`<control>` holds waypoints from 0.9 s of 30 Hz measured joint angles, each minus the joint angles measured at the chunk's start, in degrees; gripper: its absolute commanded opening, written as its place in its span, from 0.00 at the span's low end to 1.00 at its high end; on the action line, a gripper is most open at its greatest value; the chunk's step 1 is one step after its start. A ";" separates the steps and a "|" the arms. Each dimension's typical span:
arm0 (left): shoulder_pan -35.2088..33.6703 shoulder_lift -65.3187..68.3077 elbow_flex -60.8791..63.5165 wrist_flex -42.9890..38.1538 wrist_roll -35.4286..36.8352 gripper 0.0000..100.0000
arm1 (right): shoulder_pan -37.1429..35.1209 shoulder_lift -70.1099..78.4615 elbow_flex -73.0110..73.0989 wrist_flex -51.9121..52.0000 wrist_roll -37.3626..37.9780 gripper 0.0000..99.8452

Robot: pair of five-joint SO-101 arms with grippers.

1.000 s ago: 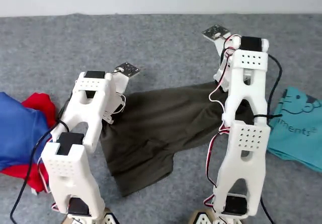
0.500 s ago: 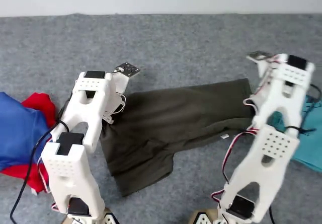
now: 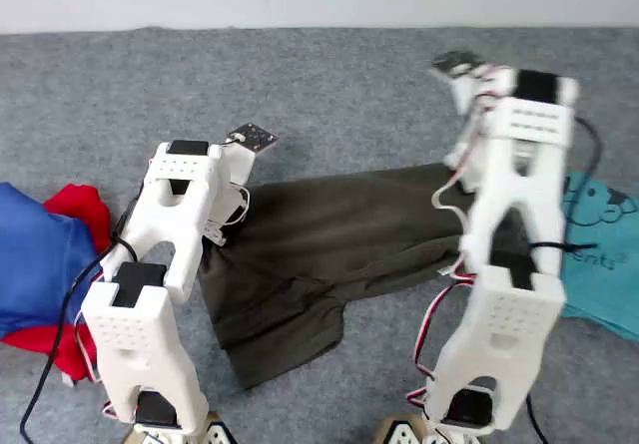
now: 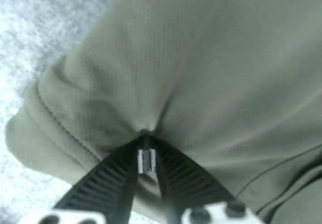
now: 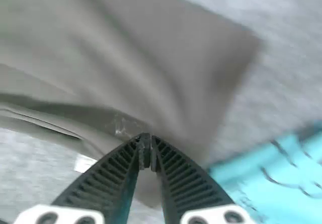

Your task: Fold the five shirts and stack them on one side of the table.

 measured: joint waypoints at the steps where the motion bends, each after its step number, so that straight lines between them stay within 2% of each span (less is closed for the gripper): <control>1: 0.00 -0.97 0.26 0.26 0.00 0.01 | -1.23 0.00 1.58 0.00 -0.97 0.01; 6: -0.53 -9.58 0.44 2.99 0.26 0.01 | -4.31 0.00 8.00 0.00 -5.01 0.01; 11: -1.14 -20.13 0.44 7.21 0.00 0.01 | -5.27 0.00 14.59 0.00 -5.71 0.01; 15: -1.05 -26.37 0.44 10.90 0.00 0.01 | -2.55 0.00 21.63 0.00 -5.63 0.01; 21: -1.05 -34.02 0.44 15.82 0.00 0.01 | 3.87 -0.09 26.73 0.00 -1.41 0.01; 27: -1.05 -42.02 0.44 19.16 0.00 0.01 | 3.78 -10.73 26.81 0.00 -1.05 0.01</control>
